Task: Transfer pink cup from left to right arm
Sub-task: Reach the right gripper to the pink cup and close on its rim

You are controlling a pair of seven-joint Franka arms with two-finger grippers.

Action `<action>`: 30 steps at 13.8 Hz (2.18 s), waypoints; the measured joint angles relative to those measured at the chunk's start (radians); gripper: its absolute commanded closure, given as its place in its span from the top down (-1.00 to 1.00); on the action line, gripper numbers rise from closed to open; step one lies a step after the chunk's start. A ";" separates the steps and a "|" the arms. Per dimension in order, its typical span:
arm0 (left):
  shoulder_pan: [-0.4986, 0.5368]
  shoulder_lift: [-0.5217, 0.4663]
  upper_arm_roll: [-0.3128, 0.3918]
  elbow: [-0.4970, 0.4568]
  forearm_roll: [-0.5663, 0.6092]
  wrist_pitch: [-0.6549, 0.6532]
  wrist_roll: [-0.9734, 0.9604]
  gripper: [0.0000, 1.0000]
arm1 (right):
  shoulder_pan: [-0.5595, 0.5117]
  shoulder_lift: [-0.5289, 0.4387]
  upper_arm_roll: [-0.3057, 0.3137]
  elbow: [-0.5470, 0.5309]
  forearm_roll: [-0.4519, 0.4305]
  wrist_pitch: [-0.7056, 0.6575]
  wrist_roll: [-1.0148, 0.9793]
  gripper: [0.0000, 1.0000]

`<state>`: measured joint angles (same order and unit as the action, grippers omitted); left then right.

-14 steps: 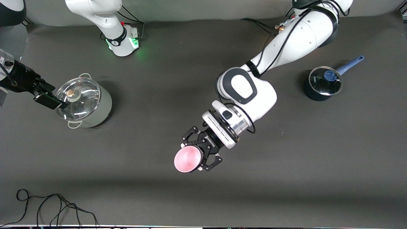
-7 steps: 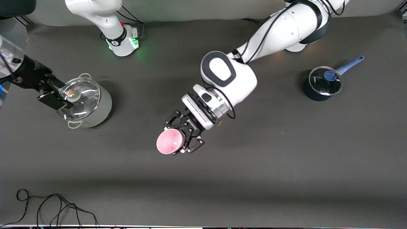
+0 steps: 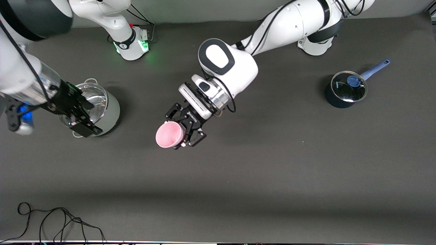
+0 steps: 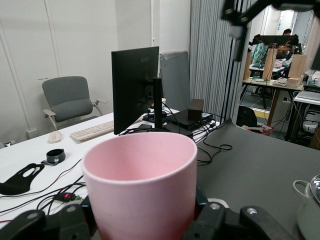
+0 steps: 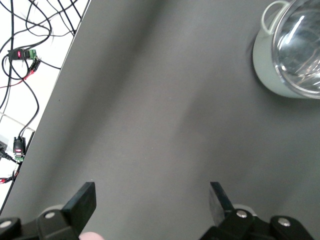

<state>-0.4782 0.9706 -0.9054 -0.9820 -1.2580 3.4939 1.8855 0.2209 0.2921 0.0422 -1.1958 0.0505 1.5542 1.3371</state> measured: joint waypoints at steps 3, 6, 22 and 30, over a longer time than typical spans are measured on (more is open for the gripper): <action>-0.006 0.000 0.006 0.003 0.000 0.004 -0.006 -1.00 | 0.056 0.031 0.000 0.041 -0.010 -0.011 0.028 1.00; -0.021 0.000 0.048 0.007 0.000 0.004 -0.047 -1.00 | 0.118 0.034 0.005 0.048 -0.011 -0.021 0.072 0.99; -0.119 -0.004 0.195 0.035 0.003 0.004 -0.166 -1.00 | 0.144 0.170 0.036 0.138 0.115 0.095 0.137 0.99; -0.119 -0.004 0.195 0.036 0.003 0.004 -0.167 -1.00 | 0.144 0.212 0.036 0.138 0.121 0.092 0.138 0.78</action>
<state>-0.5972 0.9665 -0.7100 -0.9464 -1.2554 3.4978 1.7189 0.3646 0.5045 0.0785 -1.0581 0.1718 1.6463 1.4748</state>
